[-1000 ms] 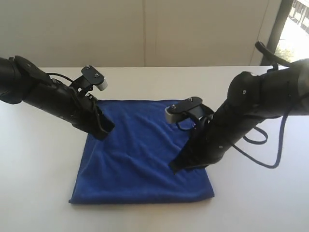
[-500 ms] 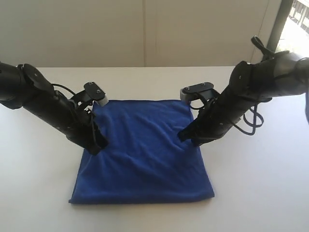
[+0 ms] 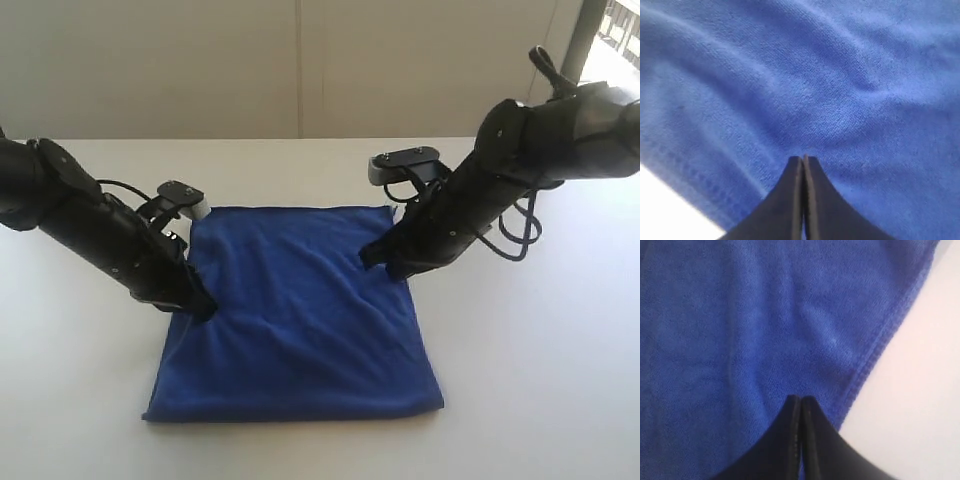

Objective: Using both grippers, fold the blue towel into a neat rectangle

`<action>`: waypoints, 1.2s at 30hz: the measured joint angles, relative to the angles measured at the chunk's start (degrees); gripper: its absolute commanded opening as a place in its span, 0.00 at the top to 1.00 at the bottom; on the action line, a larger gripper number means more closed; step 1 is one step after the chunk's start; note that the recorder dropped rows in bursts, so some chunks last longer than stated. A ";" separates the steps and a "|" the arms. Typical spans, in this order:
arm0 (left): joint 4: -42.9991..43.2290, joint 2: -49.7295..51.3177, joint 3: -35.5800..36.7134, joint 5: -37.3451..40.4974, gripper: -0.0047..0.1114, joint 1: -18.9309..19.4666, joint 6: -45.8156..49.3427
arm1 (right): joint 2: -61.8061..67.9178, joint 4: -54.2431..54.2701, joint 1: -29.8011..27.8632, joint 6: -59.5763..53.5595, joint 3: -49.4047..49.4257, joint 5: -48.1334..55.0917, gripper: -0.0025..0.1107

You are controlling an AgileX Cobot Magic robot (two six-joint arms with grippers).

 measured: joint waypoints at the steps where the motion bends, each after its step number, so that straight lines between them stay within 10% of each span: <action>1: -1.52 0.98 0.00 0.25 0.96 0.00 0.85 | 1.29 0.63 0.00 -0.13 -0.28 0.52 0.98; 20: -3.73 -3.66 -0.22 -0.62 0.96 0.41 -0.60 | 1.57 -2.57 0.00 3.27 -3.21 0.91 0.98; 28: -16.42 -0.45 -0.22 5.96 0.96 9.27 0.56 | 4.66 5.75 0.00 1.25 -6.14 3.28 0.98; 36: -20.53 2.53 -0.22 8.12 0.96 9.94 2.61 | 7.42 7.01 0.00 0.34 -6.14 4.22 0.98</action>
